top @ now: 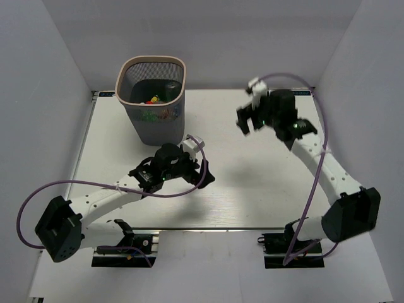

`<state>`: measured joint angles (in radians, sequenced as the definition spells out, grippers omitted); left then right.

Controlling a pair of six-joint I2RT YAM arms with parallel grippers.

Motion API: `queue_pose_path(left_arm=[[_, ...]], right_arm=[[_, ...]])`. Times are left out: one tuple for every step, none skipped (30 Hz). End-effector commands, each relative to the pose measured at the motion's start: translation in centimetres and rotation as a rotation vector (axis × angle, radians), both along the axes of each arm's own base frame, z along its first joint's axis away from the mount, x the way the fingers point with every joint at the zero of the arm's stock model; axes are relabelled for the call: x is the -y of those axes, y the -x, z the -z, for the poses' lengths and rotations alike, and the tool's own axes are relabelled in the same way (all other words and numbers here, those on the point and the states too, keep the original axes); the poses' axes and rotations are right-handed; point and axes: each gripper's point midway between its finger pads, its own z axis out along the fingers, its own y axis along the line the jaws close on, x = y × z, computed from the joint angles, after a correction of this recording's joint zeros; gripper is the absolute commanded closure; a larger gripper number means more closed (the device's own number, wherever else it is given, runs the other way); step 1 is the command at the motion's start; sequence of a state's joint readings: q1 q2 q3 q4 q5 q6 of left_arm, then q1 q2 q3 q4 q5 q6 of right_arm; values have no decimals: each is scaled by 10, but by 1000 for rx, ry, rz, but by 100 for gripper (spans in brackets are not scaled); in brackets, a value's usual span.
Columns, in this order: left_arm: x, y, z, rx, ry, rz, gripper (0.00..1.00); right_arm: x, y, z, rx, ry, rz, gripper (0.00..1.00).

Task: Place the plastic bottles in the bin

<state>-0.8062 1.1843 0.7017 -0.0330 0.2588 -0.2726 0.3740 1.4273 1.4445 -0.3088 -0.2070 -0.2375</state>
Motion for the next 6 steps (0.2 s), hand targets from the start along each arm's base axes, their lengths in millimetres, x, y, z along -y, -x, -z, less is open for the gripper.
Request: queue_pose_path(left_arm=[[-2,-24,-35,120,26,-61,0],[-4,-27,-34,125,20,-78,0],[-6,-29,-38,144,19,-88,0],[-11,-33,-44,160,27,-112,0],[-14,-36,-47,173,27,-134,0],[-16,-37,-51,183,31,-146,0]], right_arm=[[49,58,105,-197,158,97,10],[51,68,89,-144,102,110,10],[56,75,85,-96,71,134,10],[58,83,88,-92,68,138,10],[60,88,96,-120,57,151,10],[63,90,96,-131,37,184,10]])
